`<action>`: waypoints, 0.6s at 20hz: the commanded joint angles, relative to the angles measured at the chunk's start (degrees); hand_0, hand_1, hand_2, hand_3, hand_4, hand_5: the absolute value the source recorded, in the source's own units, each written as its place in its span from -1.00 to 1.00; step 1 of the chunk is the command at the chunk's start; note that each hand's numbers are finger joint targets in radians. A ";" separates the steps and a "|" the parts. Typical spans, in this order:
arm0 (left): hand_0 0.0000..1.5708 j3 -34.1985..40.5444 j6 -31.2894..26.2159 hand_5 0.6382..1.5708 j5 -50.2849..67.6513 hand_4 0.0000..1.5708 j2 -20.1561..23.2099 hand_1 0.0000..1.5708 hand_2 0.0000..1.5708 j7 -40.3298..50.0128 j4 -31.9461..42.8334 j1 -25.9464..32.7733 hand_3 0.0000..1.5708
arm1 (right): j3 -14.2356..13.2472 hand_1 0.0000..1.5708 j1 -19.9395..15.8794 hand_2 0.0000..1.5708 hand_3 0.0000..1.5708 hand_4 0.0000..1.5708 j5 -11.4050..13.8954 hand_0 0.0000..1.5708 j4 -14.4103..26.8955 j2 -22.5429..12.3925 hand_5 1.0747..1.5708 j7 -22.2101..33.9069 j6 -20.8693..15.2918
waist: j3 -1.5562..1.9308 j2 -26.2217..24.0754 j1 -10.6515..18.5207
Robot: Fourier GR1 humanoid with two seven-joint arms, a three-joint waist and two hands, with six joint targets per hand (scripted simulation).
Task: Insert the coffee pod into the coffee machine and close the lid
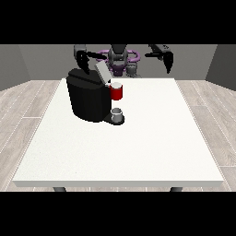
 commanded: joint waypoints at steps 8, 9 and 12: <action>-1.00 -0.57 -1.08 1.00 1.79 -1.00 3.28 -1.00 -1.00 1.24 -4.88 3.19 -1.00 | -0.32 -1.00 -2.74 -1.00 -1.00 -1.00 3.03 -1.00 7.32 0.68 1.00 -5.78 -1.07 | -0.01 2.19 0.81; -1.00 0.78 -0.40 1.00 1.82 -1.00 3.71 -1.00 -1.00 -1.51 -1.33 0.87 -1.00 | 1.07 -1.00 -8.29 -1.00 -1.00 -1.00 3.18 -1.00 5.29 1.89 1.00 0.85 -2.14 | -0.02 2.82 0.05; -1.00 -0.69 1.41 1.00 1.05 -1.00 2.66 -1.00 -1.00 -0.83 -2.46 1.25 -1.00 | -0.37 -1.00 -6.79 -1.00 -1.00 -1.00 2.86 -1.00 8.29 0.18 1.00 -5.12 0.43 | -0.01 3.87 -0.20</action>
